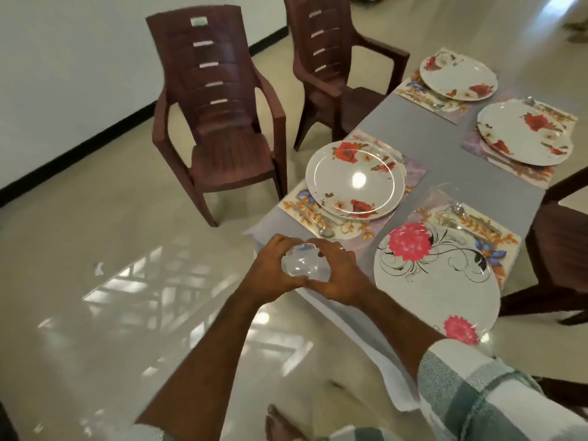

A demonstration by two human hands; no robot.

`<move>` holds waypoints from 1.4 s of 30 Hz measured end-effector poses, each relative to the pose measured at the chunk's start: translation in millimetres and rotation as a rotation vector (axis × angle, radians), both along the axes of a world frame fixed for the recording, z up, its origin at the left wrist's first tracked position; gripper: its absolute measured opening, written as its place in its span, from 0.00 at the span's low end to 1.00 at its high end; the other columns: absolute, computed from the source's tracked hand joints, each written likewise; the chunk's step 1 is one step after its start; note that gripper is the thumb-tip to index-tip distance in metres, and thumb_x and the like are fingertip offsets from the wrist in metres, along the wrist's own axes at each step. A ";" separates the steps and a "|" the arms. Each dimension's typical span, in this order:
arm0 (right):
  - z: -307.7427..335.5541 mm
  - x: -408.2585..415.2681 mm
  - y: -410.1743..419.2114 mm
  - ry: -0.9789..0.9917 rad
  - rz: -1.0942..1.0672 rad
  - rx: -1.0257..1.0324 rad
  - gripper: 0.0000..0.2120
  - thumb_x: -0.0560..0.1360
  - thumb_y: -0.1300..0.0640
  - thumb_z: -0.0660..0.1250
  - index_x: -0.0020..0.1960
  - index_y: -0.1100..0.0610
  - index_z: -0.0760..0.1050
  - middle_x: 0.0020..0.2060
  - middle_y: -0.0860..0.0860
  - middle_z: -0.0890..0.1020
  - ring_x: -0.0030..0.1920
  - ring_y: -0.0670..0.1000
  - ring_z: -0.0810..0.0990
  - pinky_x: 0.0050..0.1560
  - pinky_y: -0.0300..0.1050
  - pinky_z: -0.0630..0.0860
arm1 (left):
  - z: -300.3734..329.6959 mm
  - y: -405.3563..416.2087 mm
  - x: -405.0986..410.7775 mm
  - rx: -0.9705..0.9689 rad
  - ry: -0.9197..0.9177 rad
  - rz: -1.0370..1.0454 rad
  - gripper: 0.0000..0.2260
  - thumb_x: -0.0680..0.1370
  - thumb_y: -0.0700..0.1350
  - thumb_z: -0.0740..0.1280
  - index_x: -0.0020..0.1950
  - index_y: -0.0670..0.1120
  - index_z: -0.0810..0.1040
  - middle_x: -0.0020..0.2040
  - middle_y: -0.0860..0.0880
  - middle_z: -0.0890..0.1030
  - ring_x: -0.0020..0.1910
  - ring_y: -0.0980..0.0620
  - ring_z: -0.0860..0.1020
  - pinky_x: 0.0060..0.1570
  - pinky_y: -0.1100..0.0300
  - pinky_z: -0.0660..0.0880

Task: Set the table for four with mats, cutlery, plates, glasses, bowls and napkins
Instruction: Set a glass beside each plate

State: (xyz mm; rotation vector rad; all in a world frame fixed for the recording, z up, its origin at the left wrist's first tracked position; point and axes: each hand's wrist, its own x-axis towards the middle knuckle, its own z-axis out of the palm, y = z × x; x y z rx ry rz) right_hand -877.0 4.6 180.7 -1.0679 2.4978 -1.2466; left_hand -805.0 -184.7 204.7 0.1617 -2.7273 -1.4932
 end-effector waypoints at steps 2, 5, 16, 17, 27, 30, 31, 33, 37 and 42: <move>13.2 -5.4 -16.1 0.050 -0.073 -0.081 0.30 0.75 0.41 0.71 0.69 0.56 0.66 0.62 0.47 0.77 0.69 0.31 0.66 0.68 0.33 0.67 | 0.0 -9.4 -18.0 0.028 -0.017 -0.050 0.33 0.66 0.51 0.83 0.68 0.46 0.76 0.63 0.53 0.77 0.61 0.54 0.77 0.61 0.52 0.78; 8.2 -32.6 -29.8 0.002 -0.180 -0.113 0.29 0.75 0.45 0.73 0.69 0.59 0.71 0.65 0.51 0.78 0.71 0.43 0.71 0.71 0.47 0.70 | 8.8 -22.8 -61.3 0.055 -0.024 -0.142 0.32 0.68 0.46 0.82 0.69 0.48 0.75 0.65 0.54 0.76 0.63 0.56 0.76 0.64 0.59 0.74; -29.5 -124.8 -48.1 -0.291 -0.966 -0.192 0.36 0.63 0.45 0.82 0.66 0.49 0.70 0.58 0.45 0.81 0.58 0.48 0.80 0.58 0.40 0.75 | 11.0 -93.3 -253.3 -0.412 -0.185 -0.501 0.11 0.75 0.47 0.73 0.57 0.49 0.81 0.51 0.54 0.82 0.45 0.55 0.79 0.46 0.62 0.75; -26.3 -128.4 -48.0 -0.288 -1.013 -0.184 0.36 0.63 0.43 0.82 0.65 0.48 0.70 0.56 0.45 0.81 0.56 0.47 0.80 0.57 0.42 0.77 | 12.4 -92.7 -270.0 -0.452 -0.192 -0.542 0.10 0.76 0.47 0.71 0.56 0.49 0.81 0.50 0.54 0.83 0.45 0.55 0.80 0.46 0.61 0.76; -17.4 -105.7 -41.1 -0.163 -1.634 -0.233 0.35 0.62 0.38 0.78 0.64 0.47 0.70 0.54 0.44 0.80 0.54 0.49 0.80 0.53 0.57 0.80 | 0.6 5.1 -369.4 -0.456 -0.073 -1.161 0.03 0.78 0.46 0.71 0.49 0.48 0.80 0.44 0.52 0.82 0.37 0.54 0.80 0.43 0.53 0.80; -20.3 -96.4 -60.4 -0.129 -1.828 -0.257 0.36 0.62 0.37 0.79 0.65 0.48 0.71 0.56 0.42 0.79 0.58 0.47 0.78 0.57 0.53 0.78 | -10.9 14.6 -384.5 -0.442 -0.039 -1.330 0.03 0.79 0.44 0.69 0.47 0.46 0.81 0.41 0.50 0.82 0.35 0.52 0.80 0.39 0.51 0.81; -20.1 -94.7 -71.7 -0.102 -1.888 -0.276 0.37 0.62 0.36 0.79 0.65 0.50 0.72 0.55 0.42 0.79 0.57 0.45 0.78 0.57 0.49 0.78 | -14.6 14.8 -390.0 -0.447 -0.022 -1.384 0.04 0.79 0.45 0.69 0.47 0.46 0.81 0.41 0.50 0.82 0.36 0.51 0.80 0.39 0.52 0.80; -19.3 -95.8 -93.2 -0.120 -1.998 -0.308 0.36 0.61 0.36 0.79 0.63 0.52 0.73 0.53 0.42 0.79 0.54 0.43 0.78 0.53 0.42 0.77 | -19.7 13.4 -401.4 -0.470 0.009 -1.478 0.04 0.79 0.45 0.69 0.48 0.45 0.81 0.43 0.49 0.82 0.39 0.50 0.79 0.42 0.55 0.77; -23.8 -105.6 -133.0 -0.212 -2.206 -0.306 0.35 0.64 0.48 0.82 0.66 0.53 0.71 0.51 0.40 0.77 0.51 0.45 0.79 0.52 0.45 0.79 | -24.5 3.8 -422.0 -0.477 -0.010 -1.588 0.04 0.79 0.45 0.70 0.50 0.45 0.80 0.46 0.49 0.82 0.42 0.50 0.79 0.47 0.55 0.76; -31.1 -130.3 -160.1 -0.179 -2.340 -0.412 0.36 0.62 0.50 0.83 0.66 0.50 0.72 0.58 0.46 0.80 0.58 0.48 0.80 0.60 0.55 0.79 | -25.0 1.5 -436.9 -0.444 0.042 -1.688 0.04 0.78 0.45 0.71 0.50 0.45 0.80 0.45 0.50 0.81 0.41 0.51 0.79 0.48 0.53 0.78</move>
